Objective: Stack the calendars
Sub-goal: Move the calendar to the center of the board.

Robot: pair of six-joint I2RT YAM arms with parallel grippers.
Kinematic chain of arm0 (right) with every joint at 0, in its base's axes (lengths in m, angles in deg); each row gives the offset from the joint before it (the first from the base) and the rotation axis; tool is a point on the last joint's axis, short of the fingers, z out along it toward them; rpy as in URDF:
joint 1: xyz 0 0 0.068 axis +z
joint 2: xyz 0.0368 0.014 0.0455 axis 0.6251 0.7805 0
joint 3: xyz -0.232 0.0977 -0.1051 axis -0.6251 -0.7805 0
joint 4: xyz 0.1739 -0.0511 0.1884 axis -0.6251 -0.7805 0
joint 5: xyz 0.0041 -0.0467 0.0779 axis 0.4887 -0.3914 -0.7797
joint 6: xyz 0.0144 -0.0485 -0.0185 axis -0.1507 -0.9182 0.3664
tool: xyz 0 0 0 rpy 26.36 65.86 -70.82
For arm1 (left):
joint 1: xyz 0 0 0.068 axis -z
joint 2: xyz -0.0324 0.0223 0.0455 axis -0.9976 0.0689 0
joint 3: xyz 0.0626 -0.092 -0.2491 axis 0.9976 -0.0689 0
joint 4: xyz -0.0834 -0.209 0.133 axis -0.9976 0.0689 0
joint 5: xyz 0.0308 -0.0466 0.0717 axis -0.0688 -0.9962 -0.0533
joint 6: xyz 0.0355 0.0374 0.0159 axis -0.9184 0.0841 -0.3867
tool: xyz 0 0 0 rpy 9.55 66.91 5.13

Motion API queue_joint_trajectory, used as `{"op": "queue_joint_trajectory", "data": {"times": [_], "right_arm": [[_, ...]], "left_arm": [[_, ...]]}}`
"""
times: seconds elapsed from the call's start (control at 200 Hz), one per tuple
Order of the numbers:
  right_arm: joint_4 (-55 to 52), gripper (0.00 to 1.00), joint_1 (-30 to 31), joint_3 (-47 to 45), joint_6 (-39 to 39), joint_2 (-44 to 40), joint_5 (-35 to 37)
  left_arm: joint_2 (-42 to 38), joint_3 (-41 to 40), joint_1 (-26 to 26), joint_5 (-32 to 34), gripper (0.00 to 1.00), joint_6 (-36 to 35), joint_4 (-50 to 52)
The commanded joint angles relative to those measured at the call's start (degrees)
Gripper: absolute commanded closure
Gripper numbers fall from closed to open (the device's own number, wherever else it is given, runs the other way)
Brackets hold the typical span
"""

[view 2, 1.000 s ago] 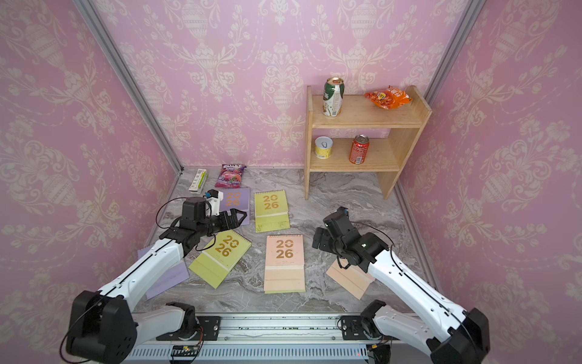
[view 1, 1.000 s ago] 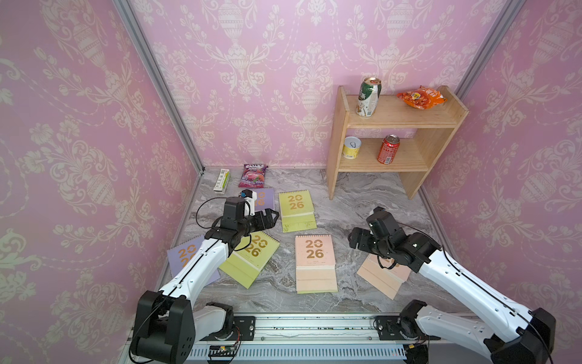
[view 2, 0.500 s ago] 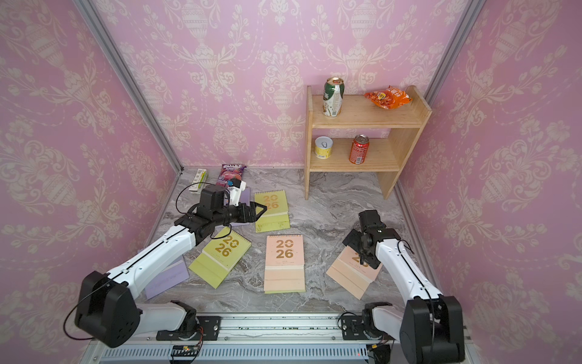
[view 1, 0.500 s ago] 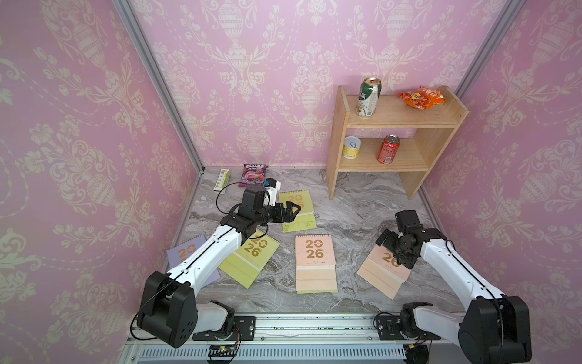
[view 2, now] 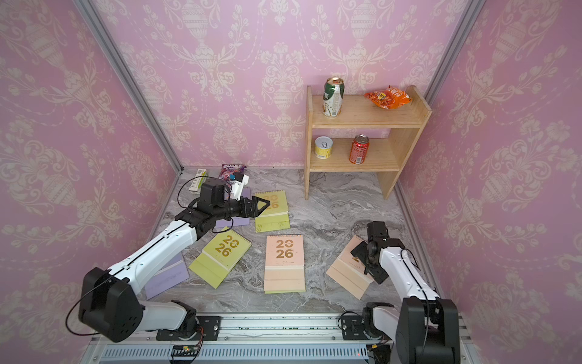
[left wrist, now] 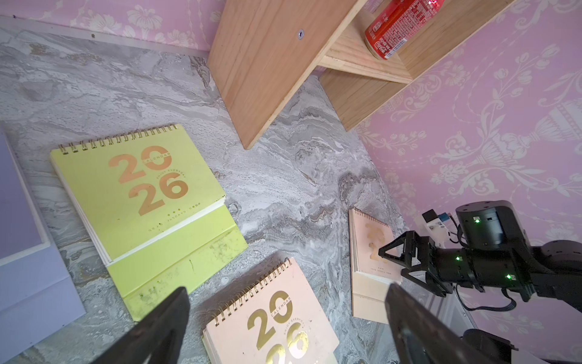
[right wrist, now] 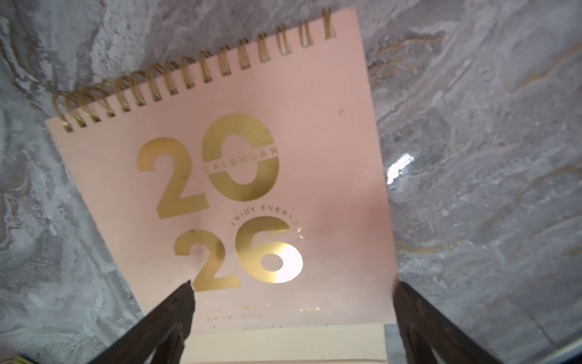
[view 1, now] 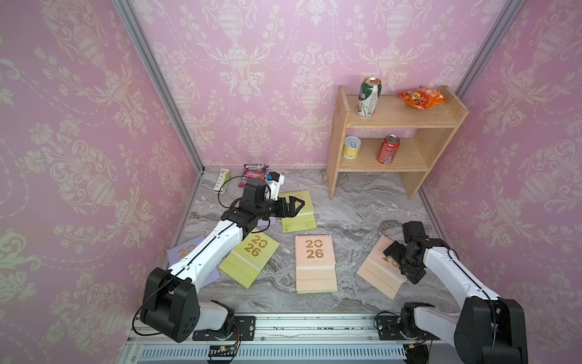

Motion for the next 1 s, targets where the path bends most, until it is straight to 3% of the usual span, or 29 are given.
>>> {"op": "queue_joint_trajectory", "data": {"times": [0.0,0.295,0.55,0.996], "right_arm": [[0.9,0.00,-0.3,-2.5,3.6,-0.5,0.0],[14.2,0.01,0.0,-7.1,1.8,2.7,-8.7],[16.4,0.04,2.7,-4.4,-2.3,3.9,-8.9],[20.4,0.05,3.3,-0.5,-6.4,9.3,-9.2]], "left_arm": [[0.5,1.3,0.4,-2.7,0.02,-0.4,-0.8],[1.0,2.2,0.7,-4.5,0.01,0.4,-1.0],[5.4,6.3,3.7,-4.9,0.03,0.7,0.0],[26.5,25.9,15.2,-4.0,0.06,3.7,2.1]]}}
